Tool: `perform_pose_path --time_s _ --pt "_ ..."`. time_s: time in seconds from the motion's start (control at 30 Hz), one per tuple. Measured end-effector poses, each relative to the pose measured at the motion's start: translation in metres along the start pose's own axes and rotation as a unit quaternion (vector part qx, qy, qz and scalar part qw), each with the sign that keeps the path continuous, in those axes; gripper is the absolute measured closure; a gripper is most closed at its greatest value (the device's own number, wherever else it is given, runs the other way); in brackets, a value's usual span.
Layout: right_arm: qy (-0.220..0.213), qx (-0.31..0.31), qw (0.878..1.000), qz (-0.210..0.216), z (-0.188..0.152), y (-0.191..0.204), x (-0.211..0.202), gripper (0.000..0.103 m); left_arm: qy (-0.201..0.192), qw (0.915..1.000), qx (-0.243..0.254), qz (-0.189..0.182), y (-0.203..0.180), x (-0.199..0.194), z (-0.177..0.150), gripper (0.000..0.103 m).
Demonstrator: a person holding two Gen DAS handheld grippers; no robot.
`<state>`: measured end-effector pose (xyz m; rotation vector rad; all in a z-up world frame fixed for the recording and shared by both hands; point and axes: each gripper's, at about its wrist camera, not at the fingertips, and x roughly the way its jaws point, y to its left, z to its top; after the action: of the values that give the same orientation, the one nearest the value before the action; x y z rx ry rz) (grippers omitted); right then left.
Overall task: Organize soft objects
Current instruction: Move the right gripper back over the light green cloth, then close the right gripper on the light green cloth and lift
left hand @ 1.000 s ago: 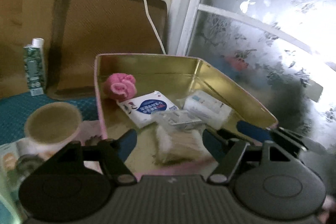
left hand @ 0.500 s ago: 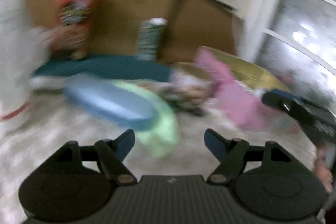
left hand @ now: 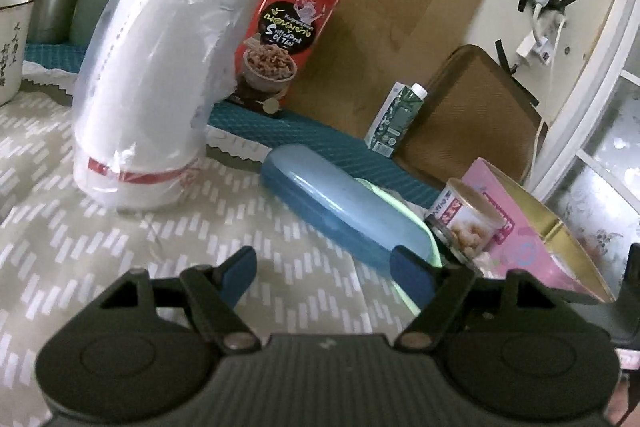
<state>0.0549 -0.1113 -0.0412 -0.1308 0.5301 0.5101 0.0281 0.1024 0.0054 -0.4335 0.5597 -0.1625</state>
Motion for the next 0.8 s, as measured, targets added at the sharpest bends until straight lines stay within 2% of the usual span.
perform_pose_path --time_s 0.07,0.1,0.2,0.37,0.5,0.57,0.63,0.67,0.7,0.77,0.8 --pt "-0.010 0.012 1.000 0.012 -0.002 -0.001 0.000 0.094 0.000 1.0000 0.002 -0.001 0.000 0.001 -0.001 0.027" --pt "-0.014 0.017 1.000 0.007 -0.001 0.000 -0.003 0.100 0.001 1.0000 0.003 -0.003 0.000 0.001 0.000 0.027" --pt "-0.059 0.011 0.998 -0.037 0.000 0.003 -0.023 0.100 0.001 1.0000 0.003 -0.006 0.000 0.000 -0.001 0.027" --pt "-0.123 0.007 0.990 -0.072 -0.011 -0.002 -0.079 0.100 0.002 0.9999 0.007 -0.008 -0.003 0.000 -0.002 0.027" --pt "-0.142 0.007 0.989 -0.035 -0.026 -0.013 -0.119 0.100 0.005 0.9997 0.019 -0.016 -0.007 -0.001 -0.003 0.027" --pt "-0.117 0.013 0.993 0.025 -0.033 -0.020 -0.127 0.100 0.009 0.9993 0.029 -0.023 -0.012 -0.001 -0.003 0.028" --pt "-0.100 0.023 0.991 0.088 -0.042 -0.024 -0.132 0.098 0.014 0.9987 0.041 -0.027 -0.019 -0.001 -0.005 0.030" --pt "-0.098 0.024 0.990 0.099 -0.045 -0.023 -0.133 0.098 0.018 0.9984 0.042 -0.033 -0.024 -0.001 -0.006 0.030" --pt "-0.099 0.023 0.990 0.093 -0.049 -0.023 -0.131 0.098 0.024 0.9980 0.040 -0.043 -0.027 0.000 -0.008 0.030" --pt "-0.097 0.033 0.993 0.055 -0.052 -0.022 -0.121 0.096 0.042 0.9965 0.036 -0.063 -0.037 0.003 -0.010 0.030" --pt "-0.089 0.046 0.994 0.033 -0.052 -0.024 -0.114 0.090 0.052 0.9953 0.038 -0.071 -0.042 0.004 -0.012 0.030"
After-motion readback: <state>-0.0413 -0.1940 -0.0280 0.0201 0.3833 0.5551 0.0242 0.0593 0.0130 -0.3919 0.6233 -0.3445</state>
